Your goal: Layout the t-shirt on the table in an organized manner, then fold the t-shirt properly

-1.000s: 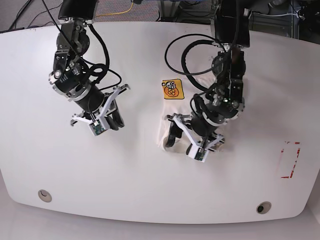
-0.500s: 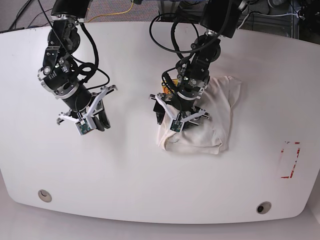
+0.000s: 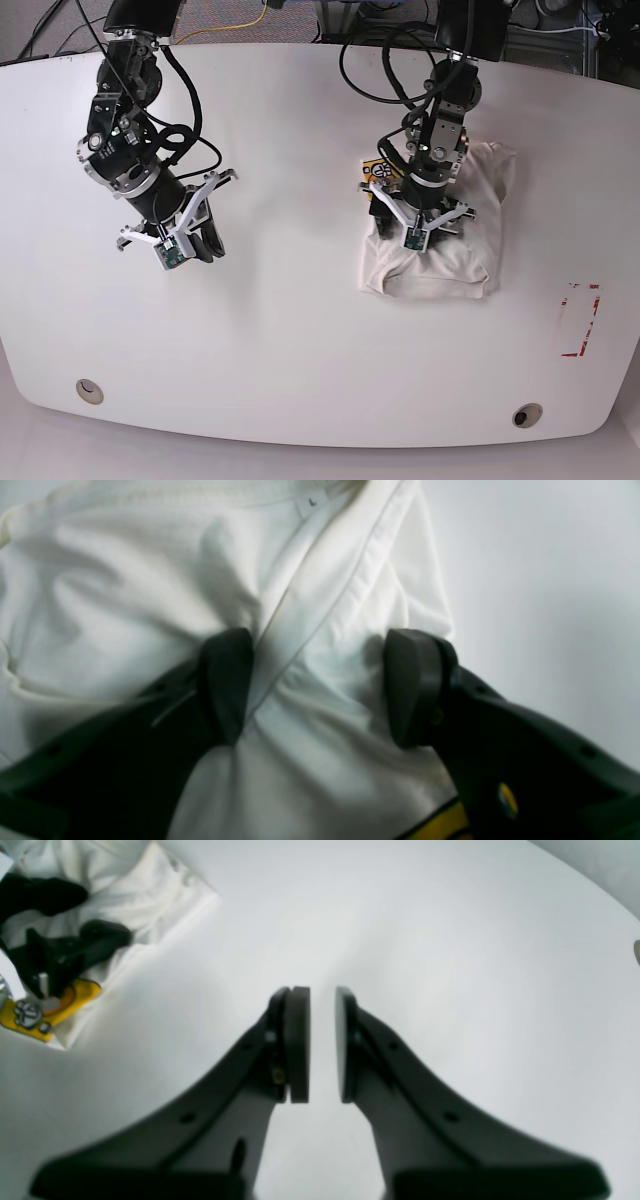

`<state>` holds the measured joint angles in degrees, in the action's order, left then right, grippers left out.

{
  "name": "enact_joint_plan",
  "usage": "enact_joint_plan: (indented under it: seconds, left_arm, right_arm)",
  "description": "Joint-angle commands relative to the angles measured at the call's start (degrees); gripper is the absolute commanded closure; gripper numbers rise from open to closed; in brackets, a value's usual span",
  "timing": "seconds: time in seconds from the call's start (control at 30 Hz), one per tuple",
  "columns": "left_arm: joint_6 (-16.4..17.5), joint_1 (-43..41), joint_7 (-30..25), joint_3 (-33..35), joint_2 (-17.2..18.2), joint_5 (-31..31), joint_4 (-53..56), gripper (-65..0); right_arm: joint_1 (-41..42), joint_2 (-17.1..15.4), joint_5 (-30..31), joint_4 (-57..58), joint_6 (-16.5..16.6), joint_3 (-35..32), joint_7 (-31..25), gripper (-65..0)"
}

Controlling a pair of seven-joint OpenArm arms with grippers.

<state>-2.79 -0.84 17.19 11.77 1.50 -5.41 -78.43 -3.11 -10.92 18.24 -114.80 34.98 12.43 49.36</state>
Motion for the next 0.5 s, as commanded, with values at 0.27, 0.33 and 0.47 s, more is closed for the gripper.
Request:
enact_joint_plan:
  seconds: [0.27,0.33,0.47]
  left_arm:
    - [15.23,-5.00,0.79,-18.93,3.65,-0.17,-4.16,-38.5]
    - [17.86,-5.62,0.79,-21.40,4.52,-0.26,-3.98,-38.5]
    - [21.03,-6.94,0.79,-26.14,7.34,-0.17,-3.98,-38.5]
  right_arm:
    - [0.52,-0.12,0.88,-1.11,0.05,0.01,-1.50,-8.6]
    - [0.08,-0.12,0.88,-1.11,0.05,-0.07,-1.50,-8.6]
    - [-0.09,-0.12,0.88,-1.11,0.05,-0.07,-1.50,-8.6]
